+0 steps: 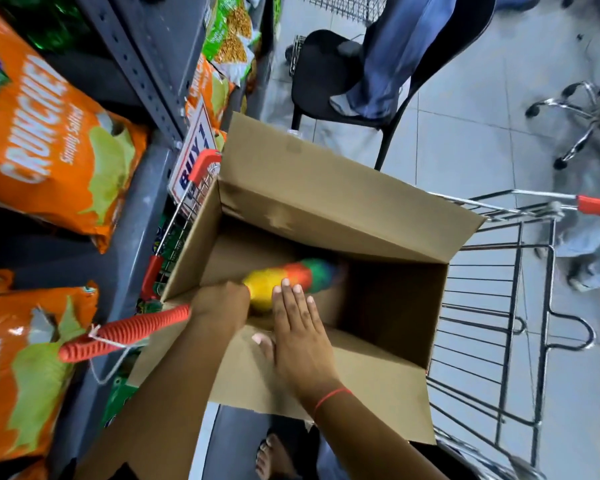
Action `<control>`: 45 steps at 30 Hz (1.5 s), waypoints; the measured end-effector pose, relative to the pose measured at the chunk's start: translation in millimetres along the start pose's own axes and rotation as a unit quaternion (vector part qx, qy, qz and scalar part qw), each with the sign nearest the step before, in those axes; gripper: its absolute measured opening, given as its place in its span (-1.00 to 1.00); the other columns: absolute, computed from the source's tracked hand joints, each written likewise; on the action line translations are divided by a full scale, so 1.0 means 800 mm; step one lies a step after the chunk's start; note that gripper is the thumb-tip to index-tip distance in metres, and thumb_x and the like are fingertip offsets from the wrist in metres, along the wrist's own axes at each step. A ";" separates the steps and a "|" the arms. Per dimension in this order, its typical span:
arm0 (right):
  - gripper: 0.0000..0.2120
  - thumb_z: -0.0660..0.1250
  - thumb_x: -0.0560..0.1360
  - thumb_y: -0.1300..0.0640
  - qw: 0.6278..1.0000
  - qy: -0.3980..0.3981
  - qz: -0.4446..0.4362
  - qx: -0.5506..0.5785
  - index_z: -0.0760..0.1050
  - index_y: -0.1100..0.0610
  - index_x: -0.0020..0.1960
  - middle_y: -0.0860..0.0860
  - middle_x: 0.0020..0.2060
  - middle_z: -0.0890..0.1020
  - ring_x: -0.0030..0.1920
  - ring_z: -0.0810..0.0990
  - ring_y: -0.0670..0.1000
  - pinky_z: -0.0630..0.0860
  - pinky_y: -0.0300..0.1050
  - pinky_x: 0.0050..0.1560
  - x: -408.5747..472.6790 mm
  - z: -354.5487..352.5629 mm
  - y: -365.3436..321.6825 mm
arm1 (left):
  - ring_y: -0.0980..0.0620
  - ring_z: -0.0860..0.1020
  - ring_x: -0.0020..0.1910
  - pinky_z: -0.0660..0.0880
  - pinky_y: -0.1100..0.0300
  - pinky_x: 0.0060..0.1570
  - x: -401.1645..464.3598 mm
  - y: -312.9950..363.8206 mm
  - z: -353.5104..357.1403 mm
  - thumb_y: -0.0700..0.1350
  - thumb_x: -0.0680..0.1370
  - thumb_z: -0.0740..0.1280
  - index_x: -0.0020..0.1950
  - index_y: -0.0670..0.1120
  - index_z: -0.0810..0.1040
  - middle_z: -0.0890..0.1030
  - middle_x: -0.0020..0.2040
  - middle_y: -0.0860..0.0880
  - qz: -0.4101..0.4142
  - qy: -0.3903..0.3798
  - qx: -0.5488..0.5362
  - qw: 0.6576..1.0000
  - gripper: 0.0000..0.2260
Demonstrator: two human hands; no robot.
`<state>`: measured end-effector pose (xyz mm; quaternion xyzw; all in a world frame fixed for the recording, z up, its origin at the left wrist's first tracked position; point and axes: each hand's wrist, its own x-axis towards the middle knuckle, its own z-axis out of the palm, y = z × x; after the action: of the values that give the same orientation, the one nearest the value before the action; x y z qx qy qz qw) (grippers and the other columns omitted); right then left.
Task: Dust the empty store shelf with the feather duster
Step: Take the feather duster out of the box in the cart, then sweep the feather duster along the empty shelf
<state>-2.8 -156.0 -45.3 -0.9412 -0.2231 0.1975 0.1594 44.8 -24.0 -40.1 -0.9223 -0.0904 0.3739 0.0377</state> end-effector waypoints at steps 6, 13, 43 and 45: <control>-0.29 0.42 0.34 -0.18 0.994 0.075 0.016 -0.081 0.38 0.24 0.32 0.15 0.31 0.46 0.31 0.41 0.10 0.16 -0.02 0.39 -0.013 -0.042 -0.016 | -0.12 0.58 0.16 0.49 0.13 0.04 -0.052 -0.002 -0.031 -0.06 0.59 0.14 0.27 -0.04 0.44 0.60 0.20 -0.09 -0.007 0.028 -0.035 0.999 -0.72; -0.36 0.03 0.46 -0.16 0.993 0.104 0.037 -0.048 0.36 0.29 0.31 0.18 0.29 0.46 0.28 0.44 0.18 -0.07 -0.08 0.32 -0.053 -0.118 -0.036 | -0.14 0.59 0.11 0.51 0.09 -0.01 -0.145 -0.028 -0.088 -0.06 0.53 0.20 0.11 -0.11 0.56 0.62 0.15 -0.13 -0.050 0.003 -0.112 0.992 -0.75; -0.44 0.01 0.60 -0.09 0.852 0.485 -0.167 0.109 0.08 0.25 0.45 0.15 0.47 0.13 0.47 0.00 0.06 -0.04 0.07 0.46 -0.063 -0.636 -0.249 | -0.18 0.57 -0.16 0.46 0.10 -0.23 -0.691 -0.179 -0.520 0.11 0.49 0.29 -0.34 -0.11 0.44 0.59 -0.22 -0.14 -0.148 0.488 -0.188 0.839 -0.66; -0.41 -0.06 0.57 -0.11 0.848 0.485 -0.191 0.101 0.03 0.23 0.46 0.13 0.48 0.07 0.47 -0.05 0.05 -0.11 0.04 0.46 -0.067 -0.654 -0.276 | -0.06 0.53 -0.37 0.36 0.19 -0.41 -0.726 -0.199 -0.525 0.11 0.46 0.33 -0.41 -0.10 0.47 0.56 -0.39 -0.06 -0.160 0.532 -0.204 0.806 -0.64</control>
<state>106.2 -105.1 512.6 -0.8348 -0.2717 -0.2966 0.3759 -94.0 18.1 679.5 -0.9358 -0.2761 -0.2135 -0.0498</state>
